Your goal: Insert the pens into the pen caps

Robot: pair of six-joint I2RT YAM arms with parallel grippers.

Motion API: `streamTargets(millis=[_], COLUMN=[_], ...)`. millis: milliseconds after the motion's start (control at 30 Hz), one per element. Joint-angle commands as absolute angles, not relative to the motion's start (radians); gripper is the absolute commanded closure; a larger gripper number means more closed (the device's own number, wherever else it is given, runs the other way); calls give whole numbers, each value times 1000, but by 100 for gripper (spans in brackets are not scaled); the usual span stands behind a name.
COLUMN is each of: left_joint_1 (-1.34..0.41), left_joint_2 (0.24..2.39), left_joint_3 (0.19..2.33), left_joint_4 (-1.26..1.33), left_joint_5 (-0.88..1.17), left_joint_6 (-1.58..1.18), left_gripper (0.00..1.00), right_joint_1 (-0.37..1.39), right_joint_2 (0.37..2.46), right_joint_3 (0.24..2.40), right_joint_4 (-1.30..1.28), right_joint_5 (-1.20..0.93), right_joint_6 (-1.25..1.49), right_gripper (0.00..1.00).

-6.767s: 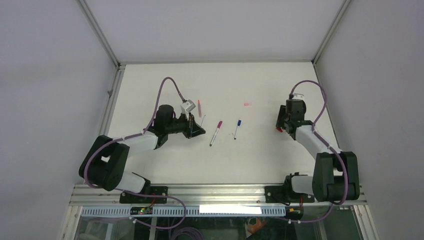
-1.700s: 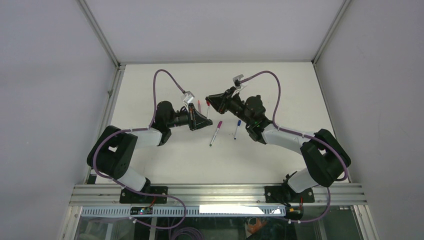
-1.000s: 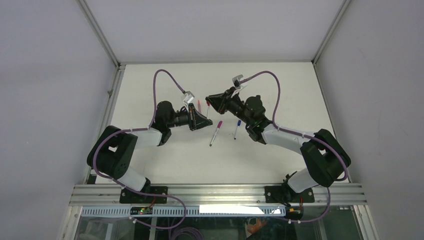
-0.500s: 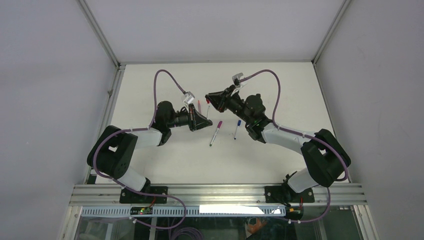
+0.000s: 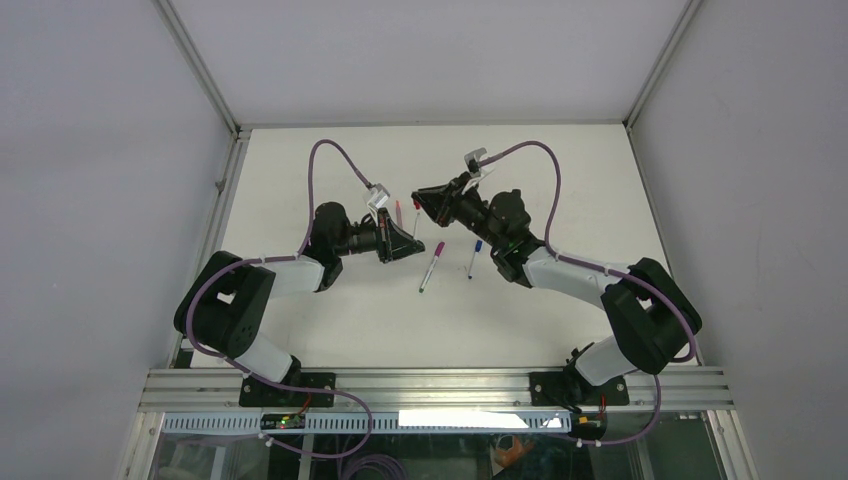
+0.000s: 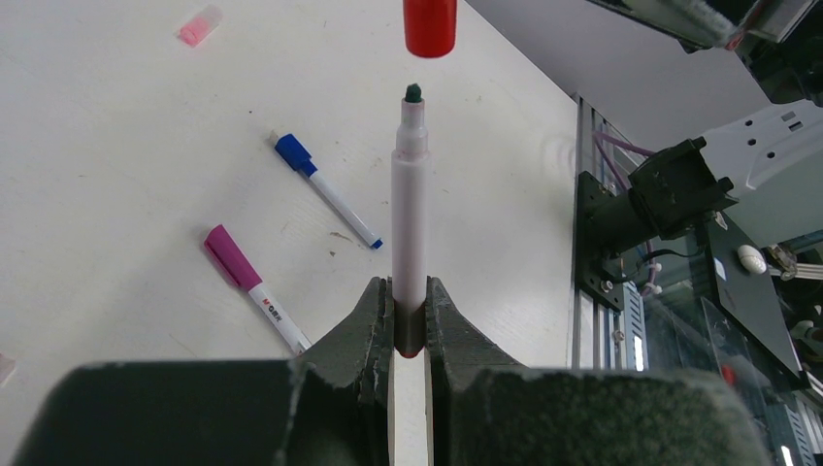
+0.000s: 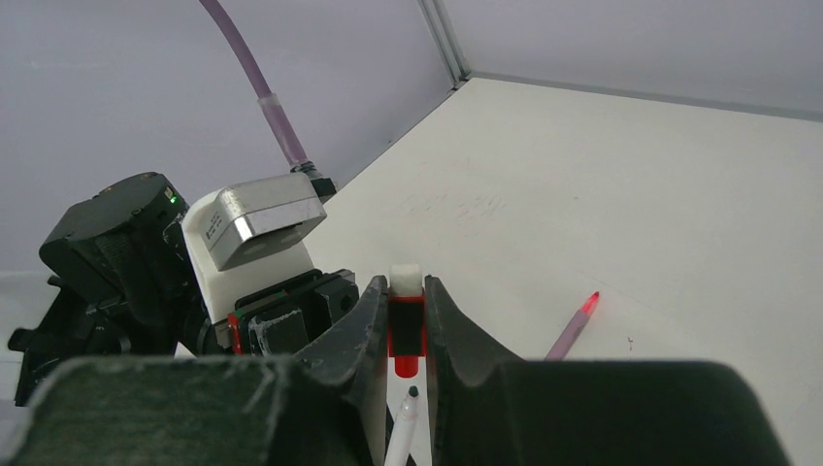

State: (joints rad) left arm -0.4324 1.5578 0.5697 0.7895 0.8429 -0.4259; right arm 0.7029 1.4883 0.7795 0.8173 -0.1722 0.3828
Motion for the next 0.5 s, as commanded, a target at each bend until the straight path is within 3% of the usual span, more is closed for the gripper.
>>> streamTargets(millis=[0, 467], left_joint_1=[-439, -439], left_joint_2=[1525, 1525], left_joint_3=[575, 577], left_joint_4=[827, 823], left_joint_5=[847, 844], left_joint_6=[-382, -374], left_gripper=[100, 100], right_joint_1=[709, 709], right_joint_2=[1460, 1482], right_joint_3=[761, 762], right_joint_4=[843, 847], right_joint_5=[-153, -166], right_joint_6=[368, 382], right_gripper=[100, 100])
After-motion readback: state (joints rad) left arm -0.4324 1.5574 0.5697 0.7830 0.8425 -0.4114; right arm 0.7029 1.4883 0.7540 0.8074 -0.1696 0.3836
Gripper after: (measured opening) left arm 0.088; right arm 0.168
